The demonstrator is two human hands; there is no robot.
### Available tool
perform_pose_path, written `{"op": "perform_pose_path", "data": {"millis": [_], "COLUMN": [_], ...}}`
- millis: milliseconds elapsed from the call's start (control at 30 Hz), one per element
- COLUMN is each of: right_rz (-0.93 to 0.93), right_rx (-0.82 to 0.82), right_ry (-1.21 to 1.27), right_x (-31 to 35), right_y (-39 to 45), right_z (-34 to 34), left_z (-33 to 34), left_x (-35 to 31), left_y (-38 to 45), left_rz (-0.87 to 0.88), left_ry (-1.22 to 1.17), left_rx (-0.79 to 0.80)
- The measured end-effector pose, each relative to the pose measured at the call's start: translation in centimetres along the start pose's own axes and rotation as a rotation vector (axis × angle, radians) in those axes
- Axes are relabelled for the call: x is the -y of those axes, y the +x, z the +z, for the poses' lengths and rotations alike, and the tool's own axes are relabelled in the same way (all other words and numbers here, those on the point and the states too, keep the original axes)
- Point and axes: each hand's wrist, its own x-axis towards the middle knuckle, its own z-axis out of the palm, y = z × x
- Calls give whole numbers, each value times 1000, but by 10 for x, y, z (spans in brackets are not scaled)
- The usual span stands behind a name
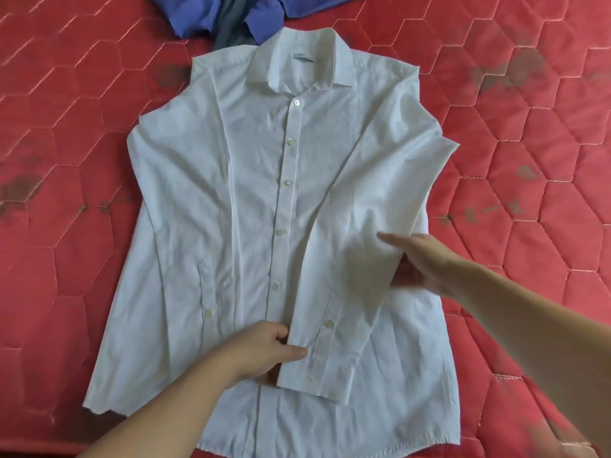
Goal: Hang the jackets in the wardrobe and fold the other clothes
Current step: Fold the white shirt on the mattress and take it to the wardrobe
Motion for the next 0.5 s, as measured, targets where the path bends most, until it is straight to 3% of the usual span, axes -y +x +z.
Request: {"op": "perform_pose_path", "data": {"millis": [200,400,500], "right_rz": [147,108,121], "right_rx": [313,240,272], "right_ry": [-328,-185,-312], "right_x": [-63,-91,-96], "right_y": [-41,-63,-74], "right_z": [17,5,6], "left_z": [2,25,42], "left_x": [4,9,7], "left_y": [-3,-7,-7], "left_rz": [27,5,20], "left_ry": [45,61,58], "left_rx": [34,136,144]}}
